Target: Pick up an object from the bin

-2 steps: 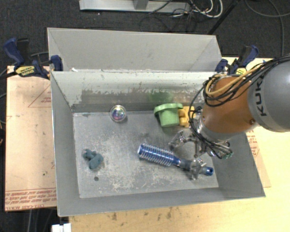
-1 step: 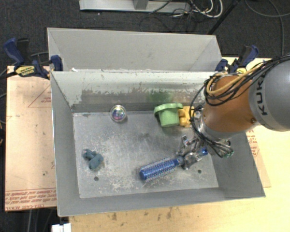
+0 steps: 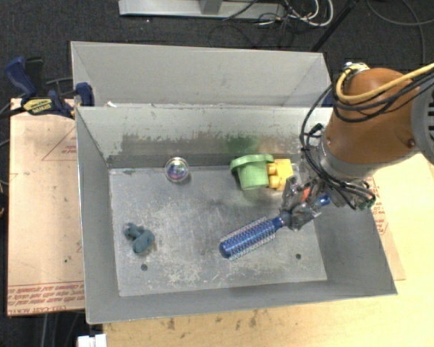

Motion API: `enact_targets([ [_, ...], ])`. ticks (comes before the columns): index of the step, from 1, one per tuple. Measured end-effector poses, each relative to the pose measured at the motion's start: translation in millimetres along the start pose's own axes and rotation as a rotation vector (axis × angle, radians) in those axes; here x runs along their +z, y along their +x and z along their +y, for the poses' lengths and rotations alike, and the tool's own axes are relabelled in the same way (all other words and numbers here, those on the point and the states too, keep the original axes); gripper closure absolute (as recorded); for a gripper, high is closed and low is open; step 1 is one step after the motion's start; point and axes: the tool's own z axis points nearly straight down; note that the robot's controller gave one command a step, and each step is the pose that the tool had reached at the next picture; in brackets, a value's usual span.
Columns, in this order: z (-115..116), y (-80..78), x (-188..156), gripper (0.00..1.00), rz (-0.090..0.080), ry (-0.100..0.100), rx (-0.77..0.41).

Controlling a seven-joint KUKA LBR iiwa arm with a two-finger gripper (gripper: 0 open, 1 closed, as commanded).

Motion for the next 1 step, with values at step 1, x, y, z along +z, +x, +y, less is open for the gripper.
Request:
enact_targets([
  [1, -6.4, -15.8, -30.0, 1.00, 0.003, -0.003, -0.234],
])
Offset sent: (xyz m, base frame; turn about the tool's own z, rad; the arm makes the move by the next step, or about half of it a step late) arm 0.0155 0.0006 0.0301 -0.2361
